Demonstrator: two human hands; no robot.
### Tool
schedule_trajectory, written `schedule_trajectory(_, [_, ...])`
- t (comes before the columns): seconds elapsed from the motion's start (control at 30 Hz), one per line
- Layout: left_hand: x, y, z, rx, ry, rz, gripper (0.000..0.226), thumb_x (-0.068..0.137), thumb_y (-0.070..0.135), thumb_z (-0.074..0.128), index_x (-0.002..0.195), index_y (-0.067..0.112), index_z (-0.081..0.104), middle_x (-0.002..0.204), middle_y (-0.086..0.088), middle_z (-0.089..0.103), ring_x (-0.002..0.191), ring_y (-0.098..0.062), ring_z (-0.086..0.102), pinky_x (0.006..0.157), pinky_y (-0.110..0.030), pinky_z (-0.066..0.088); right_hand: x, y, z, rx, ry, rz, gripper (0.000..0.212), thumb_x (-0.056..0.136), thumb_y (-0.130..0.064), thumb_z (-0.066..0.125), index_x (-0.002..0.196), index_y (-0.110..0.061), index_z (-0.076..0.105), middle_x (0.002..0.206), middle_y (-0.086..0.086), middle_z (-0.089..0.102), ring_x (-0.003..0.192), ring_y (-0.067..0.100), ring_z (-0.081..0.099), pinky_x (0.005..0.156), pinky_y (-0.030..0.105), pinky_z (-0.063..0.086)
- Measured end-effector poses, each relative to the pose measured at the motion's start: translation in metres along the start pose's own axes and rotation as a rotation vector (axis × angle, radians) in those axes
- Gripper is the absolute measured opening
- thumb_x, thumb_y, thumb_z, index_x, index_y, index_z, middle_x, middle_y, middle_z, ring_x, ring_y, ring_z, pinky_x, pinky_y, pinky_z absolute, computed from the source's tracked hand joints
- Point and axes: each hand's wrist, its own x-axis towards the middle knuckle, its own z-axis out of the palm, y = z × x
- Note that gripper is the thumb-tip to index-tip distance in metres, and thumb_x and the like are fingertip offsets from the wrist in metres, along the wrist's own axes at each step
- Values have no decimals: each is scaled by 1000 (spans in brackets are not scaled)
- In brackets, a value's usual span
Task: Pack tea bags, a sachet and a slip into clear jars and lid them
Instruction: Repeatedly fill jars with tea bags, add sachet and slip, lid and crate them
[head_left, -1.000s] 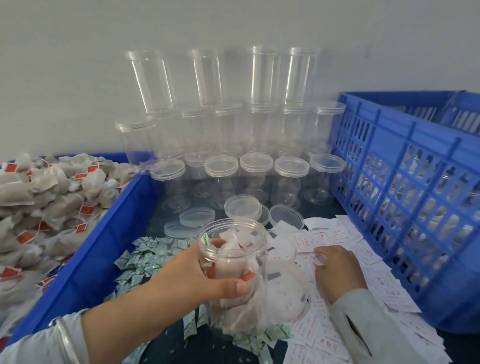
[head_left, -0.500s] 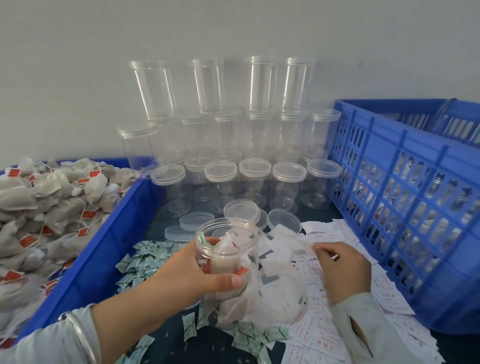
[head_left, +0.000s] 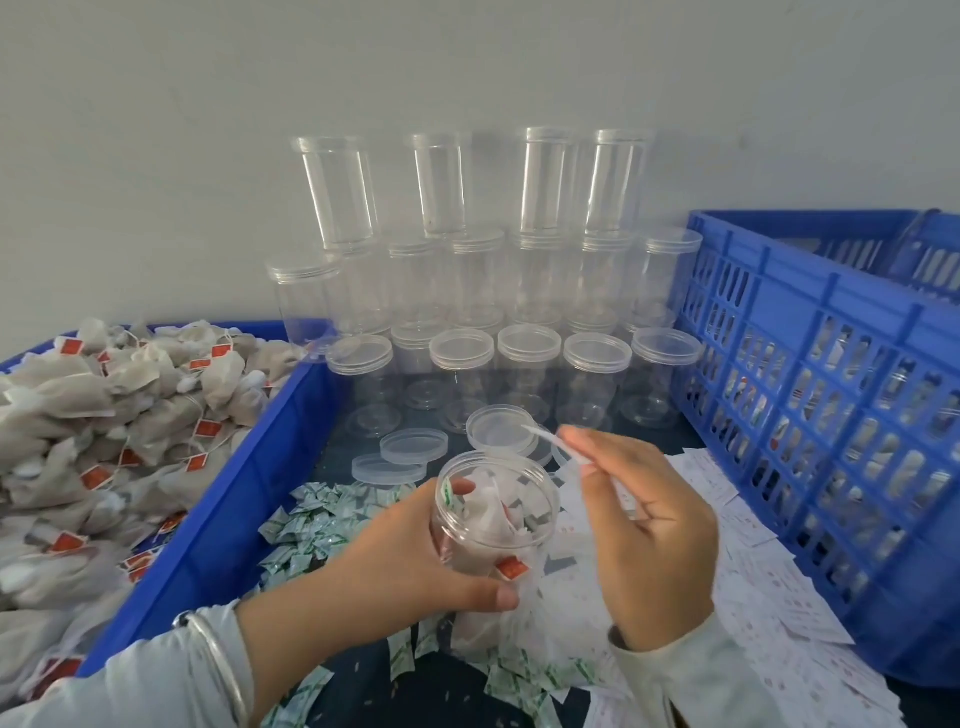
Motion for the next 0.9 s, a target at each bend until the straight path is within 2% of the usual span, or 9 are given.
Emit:
schedule_trajectory(0.1, [-2, 4, 1, 12, -33, 70, 72, 46, 52, 89, 107, 47, 51, 101, 29, 66, 91, 10, 62, 71, -1, 42, 2, -9, 15, -71, -191, -100, 27, 82, -17, 49, 97, -19, 71, 94, -16, 66, 90, 3, 62, 84, 16, 48])
schedule_trajectory(0.2, [-2, 5, 2, 0, -24, 127, 63, 54, 36, 91, 107, 36, 56, 99, 21, 69, 88, 5, 65, 72, -4, 44, -3, -8, 22, -144, -371, -24, 36, 80, -25, 44, 92, -15, 76, 92, -9, 72, 93, 5, 59, 88, 18, 44])
schedule_trajectory(0.33, [-2, 4, 1, 46, 21, 120, 62, 51, 42, 87, 103, 41, 53, 96, 23, 67, 83, 4, 64, 67, -7, 47, -9, -5, 22, -228, -509, -29, 45, 87, -36, 37, 83, -14, 76, 88, -12, 71, 100, -1, 47, 89, 16, 38])
schedule_trajectory(0.43, [-3, 2, 2, 89, 39, 93, 70, 46, 51, 81, 106, 48, 46, 92, 22, 67, 78, 4, 63, 64, -10, 49, -12, -6, 19, -288, -580, -14, 51, 89, -46, 34, 80, -20, 76, 92, -15, 71, 111, 5, 46, 94, 32, 41])
schedule_trajectory(0.5, [-2, 1, 2, 113, 61, 89, 74, 45, 50, 80, 108, 50, 42, 95, 24, 65, 82, 4, 62, 66, -11, 50, -11, -8, 15, -371, -684, -20, 59, 88, -57, 29, 86, -23, 77, 97, -15, 70, 119, 8, 42, 97, 39, 40])
schedule_trajectory(0.6, [-2, 2, 3, 106, 59, 124, 72, 48, 42, 81, 108, 53, 45, 99, 32, 62, 87, 9, 60, 65, -5, 46, -8, -12, 10, -491, -853, -47, 71, 82, -69, 23, 104, -25, 73, 109, -16, 67, 127, 6, 33, 102, 40, 36])
schedule_trajectory(0.73, [-4, 7, 2, 51, 93, 167, 68, 50, 39, 82, 104, 59, 46, 102, 30, 63, 89, 5, 62, 72, -8, 49, -5, -19, -2, -433, -672, -200, 48, 78, -54, 48, 102, -21, 73, 109, -10, 66, 107, 10, 56, 91, 34, 48])
schedule_trajectory(0.8, [-7, 11, 3, 32, 94, 205, 67, 51, 41, 82, 107, 56, 48, 105, 29, 63, 93, 3, 62, 75, -9, 49, -1, -23, -11, -370, -603, -228, 39, 76, -47, 55, 99, -20, 73, 107, -8, 65, 102, 10, 58, 89, 31, 49])
schedule_trajectory(0.9, [-14, 24, 6, 17, 125, 250, 74, 48, 49, 83, 109, 62, 42, 110, 40, 55, 99, 13, 57, 72, 1, 42, 5, -34, -24, -349, -623, -275, 29, 76, -40, 58, 89, -19, 73, 100, -5, 65, 95, 13, 61, 80, 36, 54])
